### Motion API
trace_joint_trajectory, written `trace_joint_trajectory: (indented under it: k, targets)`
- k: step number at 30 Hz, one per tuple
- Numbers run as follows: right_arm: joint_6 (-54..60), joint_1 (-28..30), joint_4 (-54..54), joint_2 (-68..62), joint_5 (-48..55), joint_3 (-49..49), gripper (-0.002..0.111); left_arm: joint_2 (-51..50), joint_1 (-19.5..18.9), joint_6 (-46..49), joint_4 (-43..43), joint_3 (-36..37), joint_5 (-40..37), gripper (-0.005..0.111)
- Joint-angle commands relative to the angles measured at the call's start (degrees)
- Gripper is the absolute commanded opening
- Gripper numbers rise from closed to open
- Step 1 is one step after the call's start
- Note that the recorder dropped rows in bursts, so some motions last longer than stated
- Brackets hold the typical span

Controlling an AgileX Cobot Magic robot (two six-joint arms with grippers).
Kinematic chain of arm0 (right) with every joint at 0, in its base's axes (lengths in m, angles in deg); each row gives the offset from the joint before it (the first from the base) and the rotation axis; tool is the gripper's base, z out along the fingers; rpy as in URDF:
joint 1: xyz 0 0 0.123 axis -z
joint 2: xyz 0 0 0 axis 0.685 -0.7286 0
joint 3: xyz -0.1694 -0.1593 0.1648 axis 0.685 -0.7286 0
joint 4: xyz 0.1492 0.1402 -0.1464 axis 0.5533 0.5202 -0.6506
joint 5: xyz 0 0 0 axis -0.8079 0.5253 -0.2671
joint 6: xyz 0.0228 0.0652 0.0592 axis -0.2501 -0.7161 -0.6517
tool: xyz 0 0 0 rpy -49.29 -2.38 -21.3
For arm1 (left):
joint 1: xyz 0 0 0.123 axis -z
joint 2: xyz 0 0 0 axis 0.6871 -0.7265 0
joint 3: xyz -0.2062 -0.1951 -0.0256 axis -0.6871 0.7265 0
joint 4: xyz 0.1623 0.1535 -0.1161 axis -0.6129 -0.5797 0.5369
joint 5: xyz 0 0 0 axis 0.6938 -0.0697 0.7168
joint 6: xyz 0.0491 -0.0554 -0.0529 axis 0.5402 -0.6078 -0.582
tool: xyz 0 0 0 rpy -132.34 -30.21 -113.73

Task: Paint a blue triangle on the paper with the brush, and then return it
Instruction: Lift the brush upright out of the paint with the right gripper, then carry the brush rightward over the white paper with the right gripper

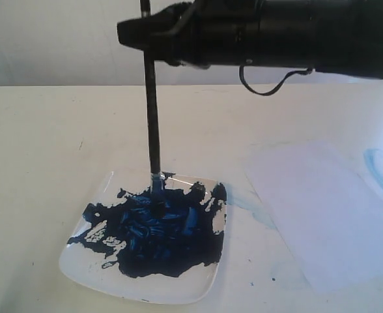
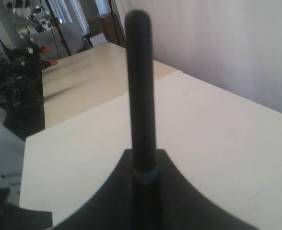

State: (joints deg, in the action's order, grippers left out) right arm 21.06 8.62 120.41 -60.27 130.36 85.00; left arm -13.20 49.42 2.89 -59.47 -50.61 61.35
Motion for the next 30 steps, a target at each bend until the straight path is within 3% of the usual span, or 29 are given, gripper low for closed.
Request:
trace_joint_trajectory:
  k: [1, 9, 20, 30]
  targets:
    - [-7.3, 0.3, 0.1, 3.4, 0.5, 2.3, 0.0, 0.2, 0.4, -0.4, 0.4, 0.2, 0.2, 0.0]
    - [-12.6, -3.1, 0.1, 9.4, -10.9, 2.6, 0.0, 0.2, 0.4, -0.4, 0.4, 0.2, 0.2, 0.0]
    - [13.0, -3.1, 0.1, 10.6, -9.7, 6.0, 0.0, 0.2, 0.4, -0.4, 0.4, 0.2, 0.2, 0.0]
    - [14.2, -3.1, 0.1, 9.4, -11.1, 7.8, 0.0, 0.2, 0.4, -0.4, 0.4, 0.2, 0.2, 0.0]
